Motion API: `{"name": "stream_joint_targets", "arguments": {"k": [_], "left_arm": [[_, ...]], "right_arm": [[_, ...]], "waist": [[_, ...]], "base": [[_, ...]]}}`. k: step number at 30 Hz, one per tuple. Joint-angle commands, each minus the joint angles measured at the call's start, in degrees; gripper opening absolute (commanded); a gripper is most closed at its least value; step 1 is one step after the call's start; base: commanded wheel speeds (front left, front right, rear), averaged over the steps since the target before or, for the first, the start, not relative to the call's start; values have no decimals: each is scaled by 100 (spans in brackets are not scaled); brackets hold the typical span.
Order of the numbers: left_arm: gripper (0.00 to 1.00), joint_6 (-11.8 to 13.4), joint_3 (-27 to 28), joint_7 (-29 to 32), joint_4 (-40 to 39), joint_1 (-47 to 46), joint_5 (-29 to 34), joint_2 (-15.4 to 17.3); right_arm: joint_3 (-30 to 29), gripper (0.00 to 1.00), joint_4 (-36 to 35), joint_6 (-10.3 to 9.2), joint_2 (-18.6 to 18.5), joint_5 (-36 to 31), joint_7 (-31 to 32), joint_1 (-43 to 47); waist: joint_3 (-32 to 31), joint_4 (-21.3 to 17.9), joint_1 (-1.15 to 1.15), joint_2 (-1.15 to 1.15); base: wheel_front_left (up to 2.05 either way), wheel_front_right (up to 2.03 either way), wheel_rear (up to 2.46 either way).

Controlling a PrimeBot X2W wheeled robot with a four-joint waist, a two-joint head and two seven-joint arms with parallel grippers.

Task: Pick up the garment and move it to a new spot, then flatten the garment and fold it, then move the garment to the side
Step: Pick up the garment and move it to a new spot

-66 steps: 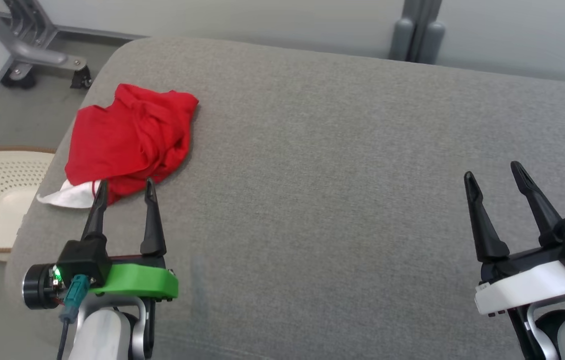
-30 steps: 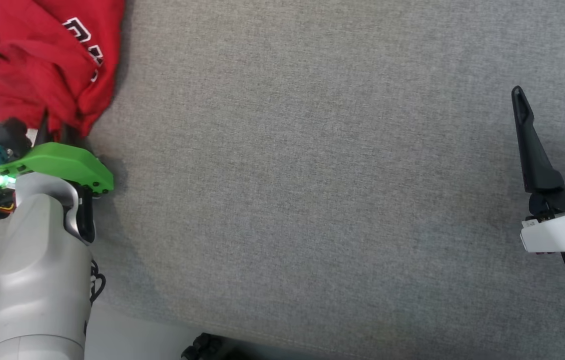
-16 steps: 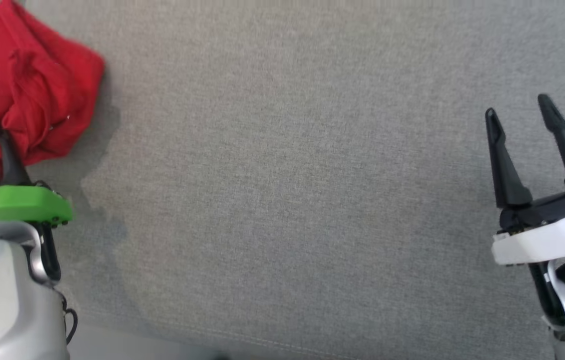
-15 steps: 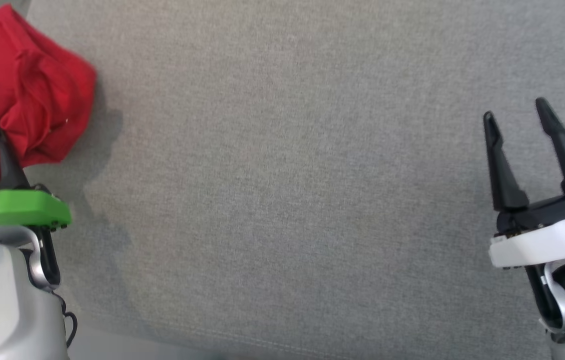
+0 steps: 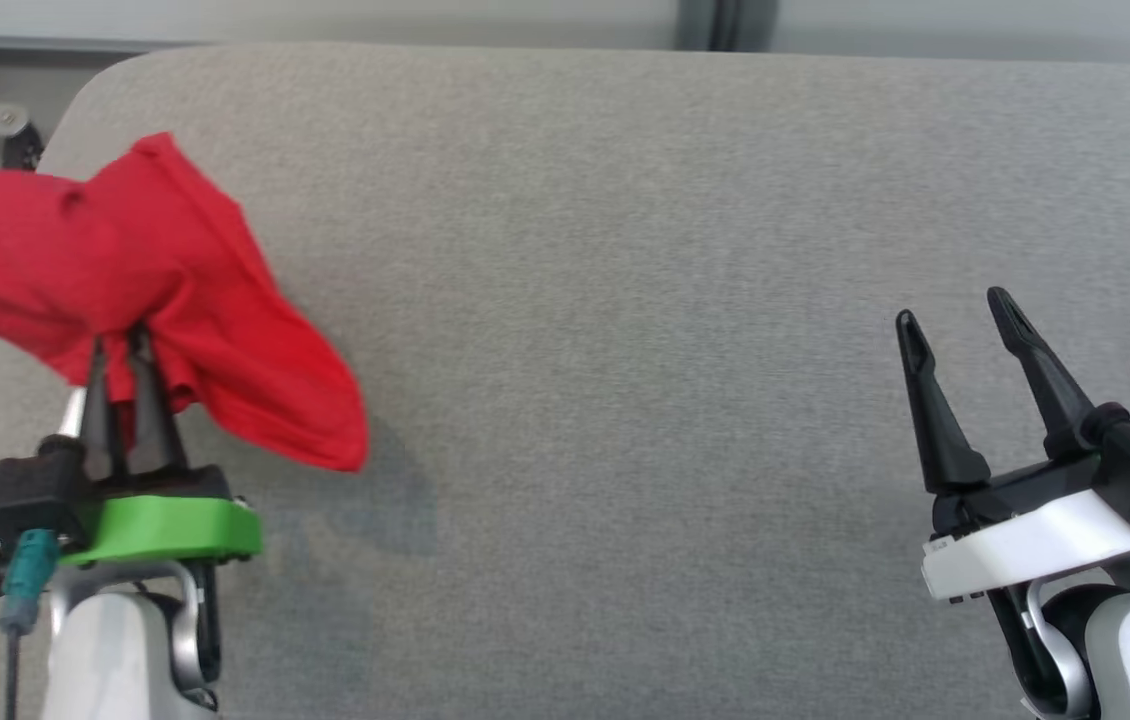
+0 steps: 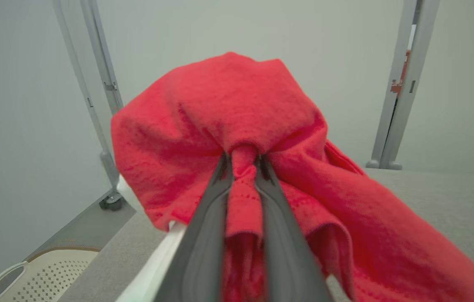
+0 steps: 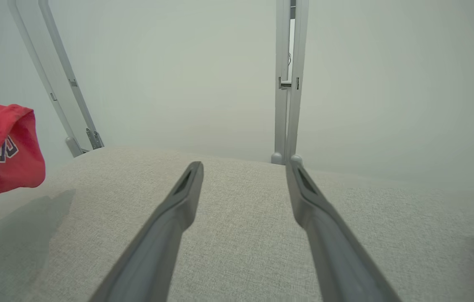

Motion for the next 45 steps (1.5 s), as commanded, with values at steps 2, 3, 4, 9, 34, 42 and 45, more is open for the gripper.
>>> {"name": "stream_joint_targets", "arguments": {"k": [2, 3, 4, 9, 34, 42, 45], "left_arm": [[0, -107, -316, 98, -45, -41, -14, -36], [0, -161, -506, 144, -25, -129, -14, -41], [0, -209, -652, 170, 5, -196, -15, -40], [0, -363, -1478, 359, 261, -450, 108, -56], [100, -201, -2421, -16, 939, -537, -403, -60], [100, 241, -1747, -58, 436, -138, -575, 218], [100, 361, -1496, -58, 348, 63, -601, 398]], "right_arm": [[-4, 100, 17, -9, 35, 20, -50, 53], [-14, 100, 24, -9, 64, 34, -65, 37], [-5, 100, 42, -8, 88, 43, -85, 17], [57, 100, 192, -9, 200, 120, -238, -52], [-115, 100, 668, -8, 335, 111, -603, -7], [-157, 100, 552, -9, 257, 39, -409, 192], [-166, 100, 535, -8, 259, 25, -347, 268]], "waist": [[-150, -775, 0, 0], [-92, -905, 0, 0], [-48, -1025, 0, 0], [199, -1711, 0, 0], [46, -2063, 0, 0], [-291, -1479, 0, 0], [-410, -1275, 0, 0]], "base": [[0, 0, 0], [0, 0, 0], [0, 0, 0], [0, 0, 0], [0, 0, 0], [0, 0, 0], [0, 0, 0]]}}
